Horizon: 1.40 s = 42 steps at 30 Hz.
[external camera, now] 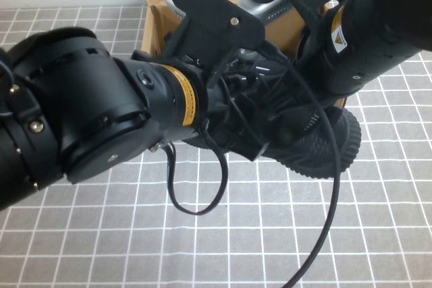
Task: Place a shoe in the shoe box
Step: Hand over the shoe
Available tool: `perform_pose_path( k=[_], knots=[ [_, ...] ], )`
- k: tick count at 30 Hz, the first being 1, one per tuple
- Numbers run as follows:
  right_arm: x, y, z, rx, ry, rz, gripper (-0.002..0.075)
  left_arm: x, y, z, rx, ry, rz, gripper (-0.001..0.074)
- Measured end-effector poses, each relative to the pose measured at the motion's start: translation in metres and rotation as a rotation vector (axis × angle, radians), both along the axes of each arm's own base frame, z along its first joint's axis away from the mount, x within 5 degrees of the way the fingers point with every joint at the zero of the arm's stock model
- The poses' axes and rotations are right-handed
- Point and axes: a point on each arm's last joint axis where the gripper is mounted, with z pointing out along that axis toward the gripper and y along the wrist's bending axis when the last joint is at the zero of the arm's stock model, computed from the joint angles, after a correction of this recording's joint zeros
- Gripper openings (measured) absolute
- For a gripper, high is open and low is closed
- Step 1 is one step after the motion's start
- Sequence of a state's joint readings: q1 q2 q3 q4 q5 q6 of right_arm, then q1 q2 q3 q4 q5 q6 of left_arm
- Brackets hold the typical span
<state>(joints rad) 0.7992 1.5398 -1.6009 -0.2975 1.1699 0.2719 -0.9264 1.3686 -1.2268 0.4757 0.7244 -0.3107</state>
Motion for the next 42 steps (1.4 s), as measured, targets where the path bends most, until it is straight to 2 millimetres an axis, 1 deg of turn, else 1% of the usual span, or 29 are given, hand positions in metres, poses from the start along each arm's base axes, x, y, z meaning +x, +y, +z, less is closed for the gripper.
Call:
perform_pose_path(
  k=[3, 11, 15, 17, 19, 22, 28, 30, 31, 33, 35, 38, 40, 42],
  knots=[
    [-0.0001, 0.0001, 0.0000, 0.003, 0.002, -0.001, -0.0007, 0.0006, 0.0004, 0.0004, 0.006, -0.010, 0.002, 0.0346],
    [-0.0010, 0.0011, -0.0004, 0.013, 0.013, 0.001, -0.0007, 0.0006, -0.0009, 0.0013, -0.011, -0.014, -0.005, 0.0224],
    [-0.0011, 0.0012, -0.0004, 0.015, 0.015, 0.002, -0.0007, 0.0007, -0.0012, 0.0015, -0.014, -0.016, -0.007, 0.0130],
    [-0.0011, 0.0012, -0.0004, 0.015, 0.015, 0.002, -0.0007, 0.0007, -0.0012, 0.0015, -0.014, -0.016, -0.007, 0.0062],
    [-0.0012, 0.0014, -0.0003, 0.018, 0.015, 0.002, -0.0007, 0.0006, -0.0010, 0.0012, -0.012, -0.013, -0.005, 0.0028],
    [-0.0013, 0.0016, -0.0004, 0.019, 0.016, 0.003, -0.0007, 0.0005, -0.0006, 0.0009, -0.009, -0.009, -0.002, 0.0008],
    [-0.0020, 0.0009, -0.0010, 0.003, 0.022, 0.015, -0.0003, 0.0002, -0.0007, 0.0006, -0.017, 0.000, 0.005, 0.0001],
    [-0.0025, 0.0003, -0.0014, -0.010, 0.026, 0.024, 0.0017, 0.0001, -0.0008, 0.0005, -0.027, 0.007, 0.013, 0.0001],
    [-0.0028, 0.0004, -0.0014, -0.011, 0.030, 0.027, 0.0041, 0.0003, -0.0012, -0.0001, -0.032, 0.012, 0.018, 0.0001],
    [-0.0029, 0.0003, -0.0015, -0.012, 0.031, 0.027, 0.0105, 0.0002, -0.0011, -0.0003, -0.038, 0.019, 0.025, 0.0000],
    [-0.0030, 0.0002, -0.0011, -0.012, 0.031, 0.026, 0.0192, 0.0001, -0.0011, -0.0011, -0.039, 0.028, 0.031, 0.0000],
    [-0.0032, -0.0001, -0.0013, -0.016, 0.034, 0.027, 0.0284, -0.0001, -0.0006, -0.0017, -0.033, 0.034, 0.036, 0.0000],
    [-0.0034, -0.0003, -0.0015, -0.019, 0.037, 0.026, 0.0307, -0.0002, -0.0005, -0.0019, -0.033, 0.037, 0.037, 0.0000],
    [-0.0037, -0.0007, -0.0005, -0.020, 0.039, 0.024, 0.0313, -0.0003, -0.0006, -0.0019, -0.035, 0.039, 0.037, 0.0000]
  ],
)
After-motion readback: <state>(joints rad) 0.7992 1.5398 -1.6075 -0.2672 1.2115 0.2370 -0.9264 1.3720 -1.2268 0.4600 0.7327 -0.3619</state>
